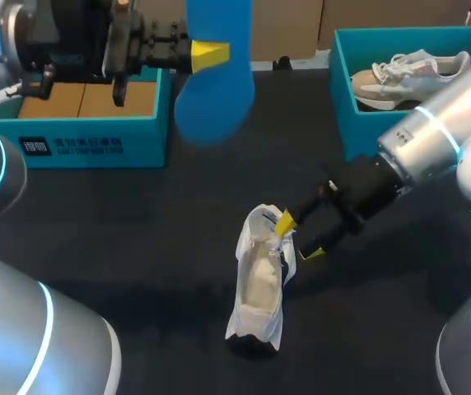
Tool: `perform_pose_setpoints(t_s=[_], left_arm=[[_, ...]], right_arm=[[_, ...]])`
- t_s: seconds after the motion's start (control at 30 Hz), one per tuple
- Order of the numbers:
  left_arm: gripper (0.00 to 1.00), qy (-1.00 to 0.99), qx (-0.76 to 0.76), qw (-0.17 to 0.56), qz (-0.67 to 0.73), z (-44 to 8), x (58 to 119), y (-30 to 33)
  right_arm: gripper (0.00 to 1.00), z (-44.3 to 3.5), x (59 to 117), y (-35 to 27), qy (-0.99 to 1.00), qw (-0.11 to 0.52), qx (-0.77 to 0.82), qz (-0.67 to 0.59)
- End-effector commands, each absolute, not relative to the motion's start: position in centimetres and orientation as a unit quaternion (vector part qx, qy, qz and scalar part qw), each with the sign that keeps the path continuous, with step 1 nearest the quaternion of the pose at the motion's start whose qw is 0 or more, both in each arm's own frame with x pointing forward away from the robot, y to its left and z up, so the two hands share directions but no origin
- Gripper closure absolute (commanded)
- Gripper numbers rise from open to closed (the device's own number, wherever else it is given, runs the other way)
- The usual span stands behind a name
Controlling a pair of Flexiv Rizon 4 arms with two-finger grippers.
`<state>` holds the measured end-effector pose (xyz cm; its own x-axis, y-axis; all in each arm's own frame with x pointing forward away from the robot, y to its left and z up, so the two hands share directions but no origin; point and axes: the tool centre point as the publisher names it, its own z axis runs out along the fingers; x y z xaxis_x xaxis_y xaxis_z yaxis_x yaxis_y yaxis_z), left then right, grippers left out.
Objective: Take the shoe out of the shoebox, open the shoe tongue, remove and reinsert the insole, then place the shoe into the shoebox
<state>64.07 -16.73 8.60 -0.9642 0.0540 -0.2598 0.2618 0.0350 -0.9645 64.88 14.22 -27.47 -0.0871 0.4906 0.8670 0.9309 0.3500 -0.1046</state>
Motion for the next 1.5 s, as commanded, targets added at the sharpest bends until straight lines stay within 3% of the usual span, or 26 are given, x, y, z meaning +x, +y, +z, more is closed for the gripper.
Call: perform_pose_setpoints(t_s=[0.03, 0.47, 1.17, 1.5], left_arm=[[1.00, 0.724, 0.145, 0.114, -0.664, 9.7, 64.9, -17.0], [1.00, 0.737, 0.225, 0.186, -0.610, 10.1, 66.1, -17.1], [1.00, 0.722, 0.258, 0.196, -0.611, 9.1, 66.8, -17.0], [1.00, 0.649, 0.365, 0.274, -0.609, 6.5, 68.0, -16.0]], right_arm=[[0.00, -27.4, 65.3, 14.4, -0.690, 0.451, -0.504, -0.258], [0.00, -23.1, 66.7, 13.3, -0.670, 0.461, -0.495, -0.305], [0.00, -20.2, 68.1, 13.0, -0.664, 0.444, -0.492, -0.347], [0.00, -17.1, 69.6, 12.1, -0.645, 0.430, -0.510, -0.374]])
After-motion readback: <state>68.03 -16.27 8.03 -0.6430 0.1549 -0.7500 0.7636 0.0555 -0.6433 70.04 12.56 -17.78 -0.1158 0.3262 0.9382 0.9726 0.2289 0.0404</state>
